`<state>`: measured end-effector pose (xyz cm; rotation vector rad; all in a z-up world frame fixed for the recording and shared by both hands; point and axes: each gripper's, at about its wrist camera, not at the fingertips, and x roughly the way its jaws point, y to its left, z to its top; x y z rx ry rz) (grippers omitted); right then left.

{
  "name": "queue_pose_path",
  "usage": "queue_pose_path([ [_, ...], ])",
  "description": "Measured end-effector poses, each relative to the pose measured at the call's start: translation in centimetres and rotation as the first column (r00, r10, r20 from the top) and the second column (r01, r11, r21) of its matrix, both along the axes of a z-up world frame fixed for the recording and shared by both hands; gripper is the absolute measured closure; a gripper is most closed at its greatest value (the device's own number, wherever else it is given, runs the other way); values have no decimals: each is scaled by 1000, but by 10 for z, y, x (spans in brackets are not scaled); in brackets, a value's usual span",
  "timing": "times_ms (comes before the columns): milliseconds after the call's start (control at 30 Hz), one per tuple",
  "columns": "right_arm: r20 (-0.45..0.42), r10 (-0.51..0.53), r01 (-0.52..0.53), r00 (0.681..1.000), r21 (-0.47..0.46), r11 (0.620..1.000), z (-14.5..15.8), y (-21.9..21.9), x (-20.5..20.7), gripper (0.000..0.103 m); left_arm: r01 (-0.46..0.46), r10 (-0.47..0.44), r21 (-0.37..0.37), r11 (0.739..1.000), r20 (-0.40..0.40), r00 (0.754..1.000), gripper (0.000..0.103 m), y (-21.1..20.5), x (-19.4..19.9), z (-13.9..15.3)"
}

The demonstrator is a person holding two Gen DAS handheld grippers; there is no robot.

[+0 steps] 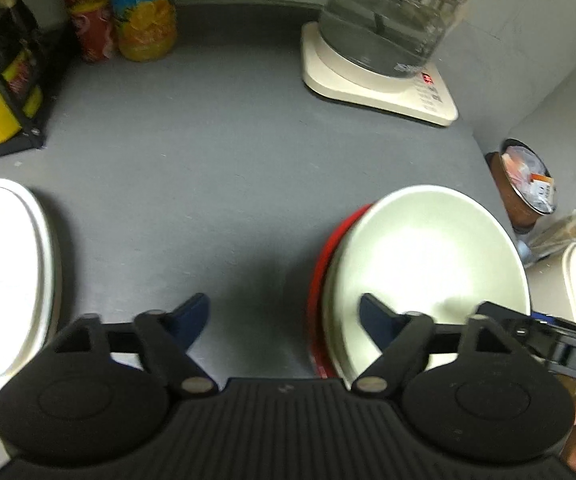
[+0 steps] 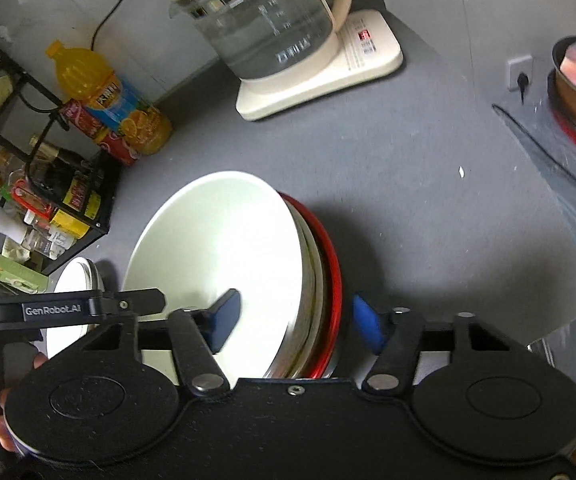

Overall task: Organize plates and bowls
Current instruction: 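Move both grippers toward the red bowl holding the cream bowls, then close both grippers on the rim of the red bowl with cream bowls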

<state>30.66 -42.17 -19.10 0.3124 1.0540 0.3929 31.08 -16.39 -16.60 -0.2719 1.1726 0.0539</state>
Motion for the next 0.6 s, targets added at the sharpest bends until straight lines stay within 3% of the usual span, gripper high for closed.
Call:
queue_pose_path([
  [267,-50,-58,56,997,-58,997,-15,2,11,71,-12,8,-78,997,-55,998,67,-5,10,-22],
  [367,-66,-69,66,995,-47,997,-22,0,13,73,-21,13,-91,996,-86,996,74,-7,14,-28],
  [600,-54,-61,58,997,-50,997,-25,3,14,73,-35,20,-126,991,-121,992,77,-9,24,-37],
])
